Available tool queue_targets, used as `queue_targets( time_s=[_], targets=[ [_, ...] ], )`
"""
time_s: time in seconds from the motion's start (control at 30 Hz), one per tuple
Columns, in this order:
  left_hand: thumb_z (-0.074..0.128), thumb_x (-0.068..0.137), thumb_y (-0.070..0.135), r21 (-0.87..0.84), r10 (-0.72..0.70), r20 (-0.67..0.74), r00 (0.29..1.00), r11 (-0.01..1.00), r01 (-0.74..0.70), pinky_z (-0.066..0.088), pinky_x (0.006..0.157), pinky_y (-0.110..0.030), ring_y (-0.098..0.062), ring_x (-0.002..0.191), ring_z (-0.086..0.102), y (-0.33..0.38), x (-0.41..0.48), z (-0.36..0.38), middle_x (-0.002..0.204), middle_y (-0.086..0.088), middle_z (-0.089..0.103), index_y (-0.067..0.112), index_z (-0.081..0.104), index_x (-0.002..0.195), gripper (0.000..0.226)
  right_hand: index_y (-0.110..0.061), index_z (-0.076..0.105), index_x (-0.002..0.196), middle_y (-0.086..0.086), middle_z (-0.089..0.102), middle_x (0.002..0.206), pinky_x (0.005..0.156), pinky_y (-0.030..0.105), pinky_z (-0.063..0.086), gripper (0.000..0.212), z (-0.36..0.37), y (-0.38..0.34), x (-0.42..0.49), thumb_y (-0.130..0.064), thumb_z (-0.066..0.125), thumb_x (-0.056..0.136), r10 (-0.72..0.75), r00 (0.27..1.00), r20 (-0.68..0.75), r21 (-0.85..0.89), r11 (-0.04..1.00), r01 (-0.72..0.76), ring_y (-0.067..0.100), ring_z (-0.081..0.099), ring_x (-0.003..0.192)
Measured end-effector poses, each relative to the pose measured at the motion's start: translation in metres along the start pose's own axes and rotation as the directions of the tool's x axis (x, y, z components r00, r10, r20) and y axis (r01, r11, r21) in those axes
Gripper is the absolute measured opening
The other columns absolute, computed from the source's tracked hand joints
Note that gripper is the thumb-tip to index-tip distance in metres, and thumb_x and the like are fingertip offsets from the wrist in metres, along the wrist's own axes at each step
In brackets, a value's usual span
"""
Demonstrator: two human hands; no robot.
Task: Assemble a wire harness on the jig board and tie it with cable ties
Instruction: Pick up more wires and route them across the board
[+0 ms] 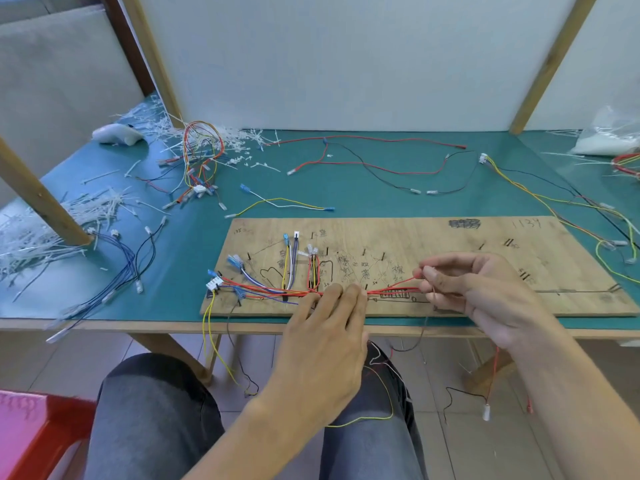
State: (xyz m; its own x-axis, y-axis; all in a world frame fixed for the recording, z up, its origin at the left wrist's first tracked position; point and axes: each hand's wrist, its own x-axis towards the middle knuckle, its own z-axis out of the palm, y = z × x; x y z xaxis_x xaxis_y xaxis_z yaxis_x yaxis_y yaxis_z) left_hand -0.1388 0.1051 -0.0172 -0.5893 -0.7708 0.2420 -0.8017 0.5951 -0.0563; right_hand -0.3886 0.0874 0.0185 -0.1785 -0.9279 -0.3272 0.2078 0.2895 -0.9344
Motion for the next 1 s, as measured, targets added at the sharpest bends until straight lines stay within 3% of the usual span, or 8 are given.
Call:
queue_targets(
  time_s=[0.07,0.13,0.2,0.27,0.4,0.57,0.83,1.0],
  targets=[
    [0.051,0.101,0.039,0.032,0.011,-0.002,1.000,0.999,-0.011,0.047,0.110,-0.044,-0.026,0.133,0.054,0.001,0.001,-0.001,0.149,-0.003,0.058,0.010,0.056,0.148,0.055,-0.001,0.077,0.095,0.019,0.079,0.089,0.045,0.022,0.055,0.009,0.014,0.002,0.006,-0.005,0.080,0.087,-0.098,0.989,-0.109,-0.161,0.984,0.079,0.020,0.075,0.065],
    [0.053,0.101,0.037,0.063,0.027,0.025,0.999,0.998,-0.029,0.045,0.112,-0.045,-0.026,0.134,0.052,0.002,0.003,-0.004,0.150,-0.005,0.056,0.008,0.052,0.151,0.058,-0.013,0.077,0.090,0.005,0.079,0.077,0.039,0.020,0.046,0.005,0.028,0.003,0.016,-0.013,0.078,0.094,-0.285,0.942,-0.178,-0.453,0.874,0.179,0.016,0.076,0.060],
    [0.051,0.100,0.036,0.096,0.034,0.077,0.996,0.995,-0.041,0.041,0.115,-0.047,-0.027,0.134,0.050,0.002,0.005,-0.007,0.150,-0.008,0.055,0.005,0.049,0.152,0.060,-0.021,0.077,0.083,-0.007,0.076,0.068,0.050,0.017,0.047,0.011,0.041,-0.001,0.027,-0.021,0.080,0.093,-0.449,0.880,-0.152,-0.687,0.689,0.233,0.008,0.073,0.060],
    [0.051,0.100,0.034,0.145,0.041,0.113,0.993,0.988,-0.057,0.038,0.117,-0.048,-0.028,0.136,0.048,0.003,0.008,-0.008,0.150,-0.011,0.054,0.002,0.046,0.153,0.062,-0.025,0.079,0.081,-0.011,0.074,0.072,0.068,0.026,0.054,0.011,0.053,-0.004,0.038,-0.026,0.080,0.092,-0.511,0.854,-0.100,-0.815,0.534,0.224,0.009,0.071,0.073],
    [0.045,0.100,0.030,0.149,0.046,0.162,0.986,0.986,-0.071,0.028,0.122,-0.051,-0.031,0.144,0.036,0.003,0.009,-0.008,0.158,-0.015,0.043,-0.001,0.028,0.160,0.069,-0.024,0.077,0.083,-0.006,0.073,0.080,0.074,0.031,0.051,0.012,0.069,0.004,0.052,-0.025,0.077,0.094,-0.544,0.835,-0.084,-0.870,0.448,0.205,0.019,0.069,0.081],
    [0.052,0.099,0.033,0.036,0.032,0.045,0.998,0.999,-0.034,0.043,0.110,-0.047,-0.026,0.131,0.052,0.001,0.007,-0.001,0.143,-0.008,0.059,0.005,0.055,0.147,0.056,-0.027,0.070,0.082,-0.010,0.068,0.075,0.072,0.032,0.050,0.015,0.072,0.011,0.052,-0.020,0.075,0.095,-0.553,0.822,-0.138,-0.847,0.496,0.192,0.018,0.066,0.076],
    [0.051,0.097,0.036,-0.009,0.034,-0.113,0.993,0.999,-0.035,0.032,0.109,-0.043,-0.023,0.128,0.055,-0.003,0.004,0.011,0.143,-0.003,0.061,0.009,0.062,0.142,0.053,-0.016,0.073,0.096,0.000,0.064,0.100,0.070,0.034,0.045,0.010,0.089,0.031,0.042,-0.022,0.067,0.102,-0.657,0.751,-0.062,-0.932,0.308,0.192,0.024,0.062,0.086],
    [0.054,0.097,0.037,-0.057,0.023,-0.119,0.993,0.998,-0.030,0.039,0.109,-0.041,-0.023,0.126,0.058,-0.002,0.004,0.009,0.144,-0.003,0.062,0.011,0.064,0.141,0.052,-0.010,0.073,0.097,-0.001,0.059,0.109,0.075,0.034,0.048,0.017,0.092,0.040,0.039,-0.025,0.067,0.102,-0.685,0.725,-0.076,-0.914,0.339,0.224,0.021,0.061,0.087]
  ],
)
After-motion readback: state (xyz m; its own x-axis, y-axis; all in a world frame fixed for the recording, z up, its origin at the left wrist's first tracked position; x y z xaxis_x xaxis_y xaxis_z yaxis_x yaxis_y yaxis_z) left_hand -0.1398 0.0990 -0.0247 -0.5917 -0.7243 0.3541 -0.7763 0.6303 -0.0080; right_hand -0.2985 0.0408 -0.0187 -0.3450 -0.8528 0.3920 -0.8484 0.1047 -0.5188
